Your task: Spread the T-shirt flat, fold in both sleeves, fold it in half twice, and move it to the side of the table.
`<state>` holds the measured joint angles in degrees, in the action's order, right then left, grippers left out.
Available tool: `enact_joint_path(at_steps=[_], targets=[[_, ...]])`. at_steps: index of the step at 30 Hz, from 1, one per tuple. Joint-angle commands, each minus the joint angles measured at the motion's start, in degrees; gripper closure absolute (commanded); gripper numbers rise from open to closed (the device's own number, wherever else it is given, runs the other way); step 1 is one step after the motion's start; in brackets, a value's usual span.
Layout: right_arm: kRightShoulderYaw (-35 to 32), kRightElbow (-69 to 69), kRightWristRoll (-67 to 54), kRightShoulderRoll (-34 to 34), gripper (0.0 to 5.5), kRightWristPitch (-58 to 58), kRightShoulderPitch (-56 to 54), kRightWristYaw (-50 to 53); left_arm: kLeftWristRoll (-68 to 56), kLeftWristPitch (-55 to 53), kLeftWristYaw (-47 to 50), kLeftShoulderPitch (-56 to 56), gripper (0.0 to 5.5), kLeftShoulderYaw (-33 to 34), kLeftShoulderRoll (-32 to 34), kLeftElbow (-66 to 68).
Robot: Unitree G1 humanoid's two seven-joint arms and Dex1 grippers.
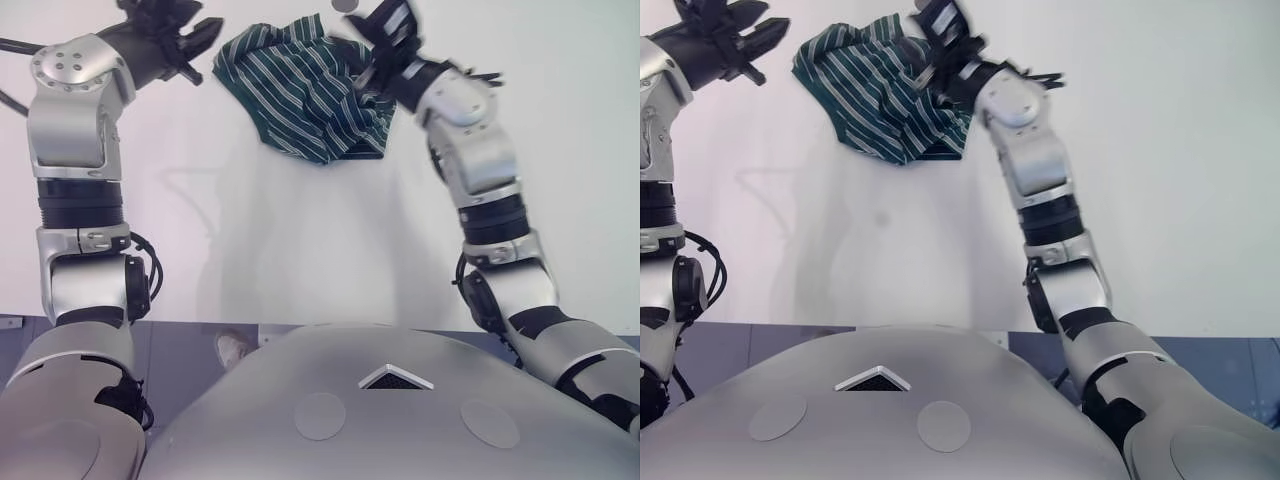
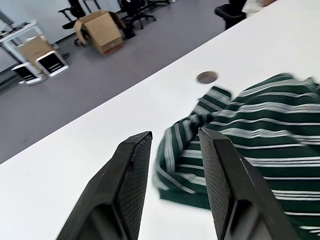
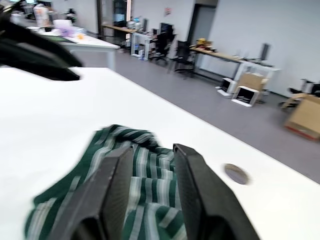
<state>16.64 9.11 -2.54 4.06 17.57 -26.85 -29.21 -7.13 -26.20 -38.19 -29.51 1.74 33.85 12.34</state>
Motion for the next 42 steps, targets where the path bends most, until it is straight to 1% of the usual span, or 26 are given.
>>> enact_joint_path(at_steps=[1,3,5,7,8,9,11,13,14,17,19,21,23,27,29,31,33,35,37,38,42], targets=[[5.5,11.5,2.7,-2.5,3.45,4.2,-4.2,-3.2,0.1,3.3,1.9,-2.9,3.77,-0.3,-3.0,1.7],[7.3,19.8,4.5,-2.2,3.45,6.3,-5.8,-4.8,0.5,4.4,2.6,-2.5,3.77,-0.9,-4.2,2.1],[9.9,23.9,7.6,0.9,3.45,6.3,-5.3,-6.8,1.0,5.3,3.3,-3.0,3.77,-1.1,-4.9,3.1],[11.8,17.3,9.5,10.7,3.45,4.9,-0.9,-13.6,0.6,5.6,4.1,-2.1,3.77,-0.5,-5.4,2.5],[11.7,13.8,9.9,15.3,3.45,4.3,0.9,-16.3,0.6,5.7,4.5,-1.1,3.77,-0.3,-5.6,2.0],[10.5,9.8,9.4,19.3,3.45,3.7,2.4,-18.6,0.6,5.8,4.8,0.1,3.77,-0.3,-5.7,1.6],[5.3,2.6,6.9,23.2,3.45,2.0,3.5,-19.0,0.9,6.4,4.7,0.8,3.77,-0.6,-5.7,2.1],[1.6,-5.0,3.9,23.6,3.45,0.9,4.3,-19.1,1.5,7.5,4.7,1.1,3.77,-0.8,-5.3,2.6],[1.1,-8.8,2.5,23.6,3.45,0.9,5.1,-20.0,1.4,7.9,4.5,1.6,3.77,-0.9,-5.3,2.4],[2.6,-16.5,0.2,25.2,3.45,1.1,7.9,-23.7,1.3,8.7,3.7,2.4,3.77,-1.3,-5.3,2.6],[3.6,-18.6,-0.7,26.9,3.91,1.3,9.2,-26.5,1.8,9.6,3.1,2.2,3.77,-1.9,-5.0,3.4],[4.8,-18.3,0.5,29.0,4.11,1.1,10.5,-28.3,2.1,10.3,2.5,1.5,3.77,-2.3,-5.0,4.3],[6.3,-15.9,2.7,30.1,4.11,0.2,11.2,-28.5,2.0,10.7,2.5,2.1,3.77,-2.4,-5.2,3.9],[8.5,-6.3,8.0,29.5,4.11,-4.0,9.2,-25.7,2.2,11.0,2.9,2.2,3.77,-2.9,-5.8,3.6],[9.2,-2.2,9.2,28.0,4.11,-5.1,8.3,-24.5,2.0,10.8,2.8,1.8,3.77,-3.1,-5.9,3.7],[10.0,-0.2,9.9,27.0,4.11,-6.2,8.2,-24.1,1.5,10.1,0.8,3.5,3.77,-4.1,-5.2,1.7],[10.4,0.3,9.9,26.8,4.48,-6.9,8.5,-24.1,1.3,10.9,-2.2,6.1,3.77,-5.3,-3.9,-1.2],[9.8,-0.2,9.0,26.9,4.78,-6.8,9.1,-24.1,2.9,15.8,-6.1,8.4,3.77,-6.9,-0.8,-3.6],[8.5,-1.1,7.8,26.8,5.25,-6.4,9.3,-23.8,5.2,21.7,-7.6,8.9,3.77,-7.7,1.6,-3.2],[8.0,-1.5,7.2,26.7,5.49,-6.2,9.2,-23.7,6.5,24.3,-8.3,9.2,3.98,-8.3,2.8,-2.7],[5.7,-2.1,5.3,25.4,5.50,-4.9,8.1,-23.1,14.0,36.4,-13.9,14.2,4.61,-14.3,10.1,-0.9]])
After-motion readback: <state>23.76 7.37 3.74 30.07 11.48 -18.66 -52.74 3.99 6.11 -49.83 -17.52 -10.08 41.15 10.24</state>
